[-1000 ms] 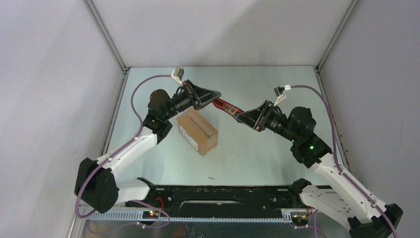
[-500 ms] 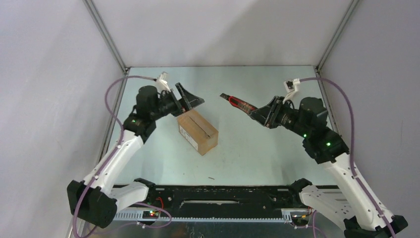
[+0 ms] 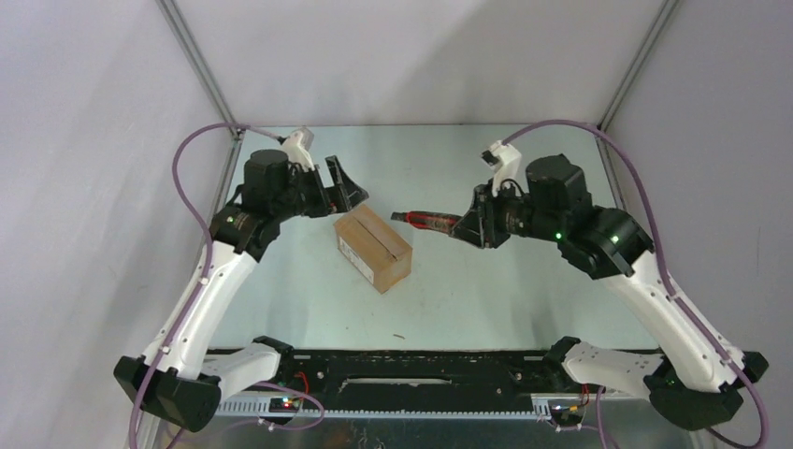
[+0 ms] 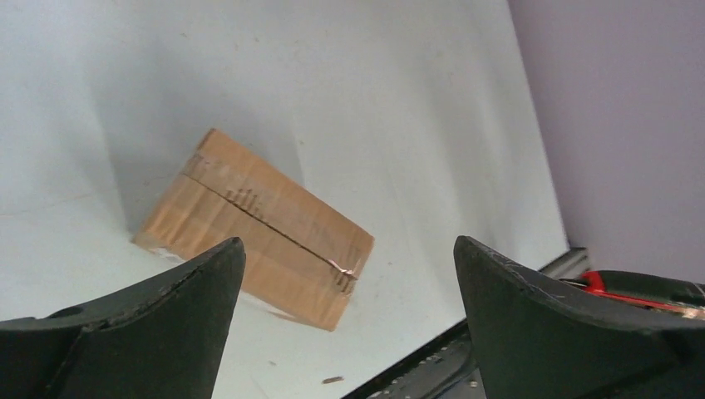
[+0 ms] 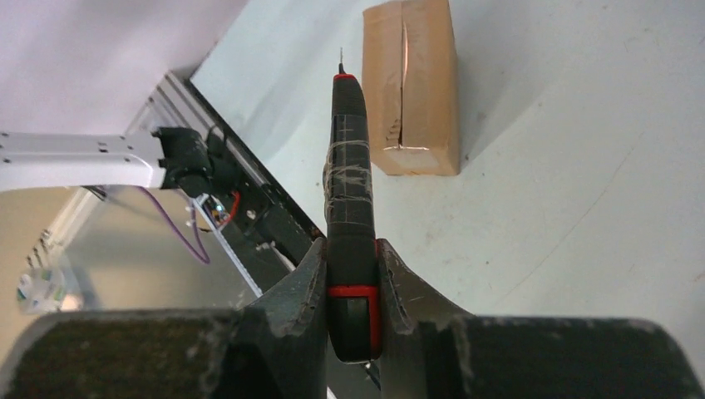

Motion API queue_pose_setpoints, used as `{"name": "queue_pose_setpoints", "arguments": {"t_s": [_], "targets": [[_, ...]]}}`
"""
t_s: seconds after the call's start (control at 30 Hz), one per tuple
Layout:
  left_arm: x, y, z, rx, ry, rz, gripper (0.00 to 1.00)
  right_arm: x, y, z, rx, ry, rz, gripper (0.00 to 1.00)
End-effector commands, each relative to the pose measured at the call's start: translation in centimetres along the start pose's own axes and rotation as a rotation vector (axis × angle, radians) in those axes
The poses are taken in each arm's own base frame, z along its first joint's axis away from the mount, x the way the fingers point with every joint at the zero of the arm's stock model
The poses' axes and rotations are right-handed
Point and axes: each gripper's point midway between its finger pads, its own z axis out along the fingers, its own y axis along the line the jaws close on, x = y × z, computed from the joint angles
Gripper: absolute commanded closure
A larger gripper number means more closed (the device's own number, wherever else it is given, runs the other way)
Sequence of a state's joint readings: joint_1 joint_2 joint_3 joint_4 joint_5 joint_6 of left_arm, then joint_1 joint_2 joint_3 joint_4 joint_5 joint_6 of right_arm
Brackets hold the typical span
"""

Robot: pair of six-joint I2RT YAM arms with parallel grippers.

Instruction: Unpack the express box

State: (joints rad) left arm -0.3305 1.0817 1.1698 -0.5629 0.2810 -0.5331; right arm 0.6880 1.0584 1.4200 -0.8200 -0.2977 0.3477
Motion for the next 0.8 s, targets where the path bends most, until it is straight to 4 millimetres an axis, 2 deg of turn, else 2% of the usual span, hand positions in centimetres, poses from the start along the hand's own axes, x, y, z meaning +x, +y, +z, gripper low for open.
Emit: {"name": "queue_pose_setpoints", "arguments": {"t_s": [0.0,0.07,0.2,0.27,0.33,0.53,0.77], "targets": [[-4.6,0.6,-3.3,-0.114,-0.125,0.155,0.01,-0.8,-0.8,0.3,0.093,0.041,-0.06,1.0],[-4.4,3.1,-2.8,-0.205,-0.121,-0.021,0.04,-1.5,-0.7,0.9,0.134,0.05,-0.068,1.0],[-1.8,8.0,-1.9,-0.36,-0.186,-0.27,0.09,-2.1,0.0,3.3,0.204,0.065,-0.127,1.0],[-0.2,9.3,-0.8,-0.353,-0.187,-0.359,0.11,-2.4,0.2,4.5,0.223,0.075,-0.147,1.0],[1.1,10.2,0.4,-0.341,-0.156,-0.415,0.12,-2.9,0.1,5.9,0.255,0.08,-0.177,1.0],[2.8,11.4,3.6,-0.278,-0.134,-0.467,0.19,-3.0,-0.4,9.6,0.331,0.114,-0.255,1.0],[3.4,12.3,7.8,-0.207,-0.108,-0.47,0.23,-3.4,-1.0,11.0,0.39,0.119,-0.274,1.0]]}}
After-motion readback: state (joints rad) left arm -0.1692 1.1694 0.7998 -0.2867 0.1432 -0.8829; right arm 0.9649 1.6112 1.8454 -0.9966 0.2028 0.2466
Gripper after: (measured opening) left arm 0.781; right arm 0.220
